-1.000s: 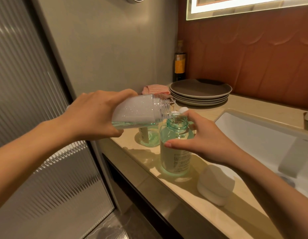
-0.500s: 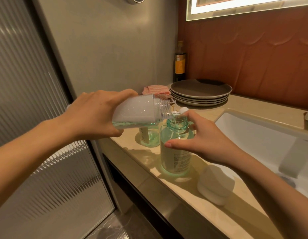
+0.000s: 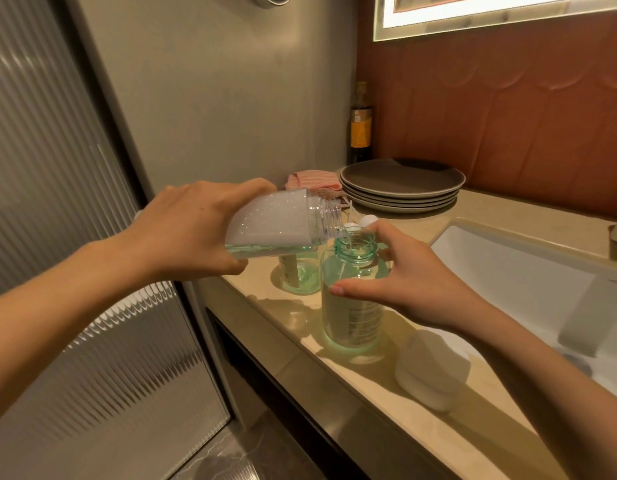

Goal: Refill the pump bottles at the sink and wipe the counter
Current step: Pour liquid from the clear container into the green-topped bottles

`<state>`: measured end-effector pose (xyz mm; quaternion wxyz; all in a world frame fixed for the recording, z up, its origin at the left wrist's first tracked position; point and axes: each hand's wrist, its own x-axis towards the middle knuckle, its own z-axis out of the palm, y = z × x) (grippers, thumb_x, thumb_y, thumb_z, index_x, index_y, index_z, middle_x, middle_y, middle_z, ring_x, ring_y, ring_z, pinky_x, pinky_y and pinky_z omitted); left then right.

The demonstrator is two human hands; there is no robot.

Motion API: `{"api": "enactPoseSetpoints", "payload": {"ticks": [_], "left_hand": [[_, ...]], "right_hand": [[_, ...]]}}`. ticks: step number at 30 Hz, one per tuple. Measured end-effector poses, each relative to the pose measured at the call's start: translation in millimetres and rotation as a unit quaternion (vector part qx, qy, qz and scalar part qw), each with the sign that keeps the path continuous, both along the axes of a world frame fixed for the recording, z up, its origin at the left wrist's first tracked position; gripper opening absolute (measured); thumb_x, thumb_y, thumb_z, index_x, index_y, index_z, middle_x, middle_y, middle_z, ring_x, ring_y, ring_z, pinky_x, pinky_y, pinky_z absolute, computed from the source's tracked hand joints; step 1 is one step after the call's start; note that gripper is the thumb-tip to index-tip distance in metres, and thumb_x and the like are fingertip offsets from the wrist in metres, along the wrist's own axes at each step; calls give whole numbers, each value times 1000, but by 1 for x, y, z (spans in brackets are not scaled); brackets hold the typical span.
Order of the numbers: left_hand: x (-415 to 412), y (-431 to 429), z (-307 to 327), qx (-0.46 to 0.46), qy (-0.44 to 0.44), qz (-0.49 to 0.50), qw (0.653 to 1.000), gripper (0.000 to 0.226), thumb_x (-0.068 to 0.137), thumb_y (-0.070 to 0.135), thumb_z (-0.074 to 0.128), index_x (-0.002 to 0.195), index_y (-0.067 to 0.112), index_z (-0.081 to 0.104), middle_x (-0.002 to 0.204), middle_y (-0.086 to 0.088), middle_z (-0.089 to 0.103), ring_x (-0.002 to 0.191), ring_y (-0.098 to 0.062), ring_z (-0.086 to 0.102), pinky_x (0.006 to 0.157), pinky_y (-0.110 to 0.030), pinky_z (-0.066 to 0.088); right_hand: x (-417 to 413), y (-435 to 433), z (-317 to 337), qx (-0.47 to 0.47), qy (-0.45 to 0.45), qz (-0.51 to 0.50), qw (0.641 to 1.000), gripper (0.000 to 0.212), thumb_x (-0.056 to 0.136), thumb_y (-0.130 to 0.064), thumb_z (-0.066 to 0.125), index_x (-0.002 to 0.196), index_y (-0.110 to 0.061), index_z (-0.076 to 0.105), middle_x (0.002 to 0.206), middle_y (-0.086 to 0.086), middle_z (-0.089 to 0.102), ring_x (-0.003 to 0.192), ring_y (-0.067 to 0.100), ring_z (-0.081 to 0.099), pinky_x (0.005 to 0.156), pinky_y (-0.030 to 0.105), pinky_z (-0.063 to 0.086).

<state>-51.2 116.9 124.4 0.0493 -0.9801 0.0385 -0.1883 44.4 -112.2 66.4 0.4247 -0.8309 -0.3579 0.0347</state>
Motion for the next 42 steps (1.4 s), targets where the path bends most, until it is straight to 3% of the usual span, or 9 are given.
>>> {"api": "enactPoseSetpoints", "payload": {"ticks": [6,10,14,19,29,36,42], "left_hand": [[0,0,0,2,-1,3,1000,74,61,31,76,118,46,32,95,10,63,78,-20,59,57,-30,45],[1,1,1,5,-1,5,1000,74,61,32,76,119,45,32,96,9,63,79,-22,59,58,-32,47],[0,1,1,6,2,5,1000,73,63,33,76,119,46,31,98,8,63,80,-21,59,58,-33,48],[0,0,0,3,0,5,1000,74,62,32,77,118,45,31,98,8,63,81,-22,59,59,-35,49],[0,-1,1,5,0,8,1000,72,61,32,76,119,44,34,96,9,64,78,-21,59,57,-32,46],[0,-1,2,3,1,6,1000,74,61,32,77,120,44,34,97,9,64,79,-21,59,59,-33,48],[1,-1,2,10,3,9,1000,74,62,33,76,120,44,33,96,8,64,79,-22,59,59,-33,48]], "right_hand": [[0,0,0,-1,2,2,1000,77,55,-59,74,119,-25,50,124,-4,57,109,16,54,89,38,50],[-1,0,1,-5,3,1,1000,92,43,-71,65,121,-25,49,126,-3,56,110,16,54,89,39,50],[0,0,1,0,2,5,1000,80,53,-60,74,120,-24,49,125,-5,56,110,15,53,88,35,50],[0,0,0,-3,4,1,1000,82,50,-64,71,119,-25,50,126,-4,56,111,16,53,89,37,50],[2,0,-1,3,2,-1,1000,73,59,-51,78,120,-24,51,122,-6,57,105,12,53,82,26,48],[2,-1,0,-7,-8,-4,1000,89,43,-68,66,120,-26,52,121,-8,57,102,9,52,74,19,47],[13,-7,1,-2,54,38,998,70,65,-70,65,120,-28,55,121,-9,59,108,12,56,95,40,48]]}}
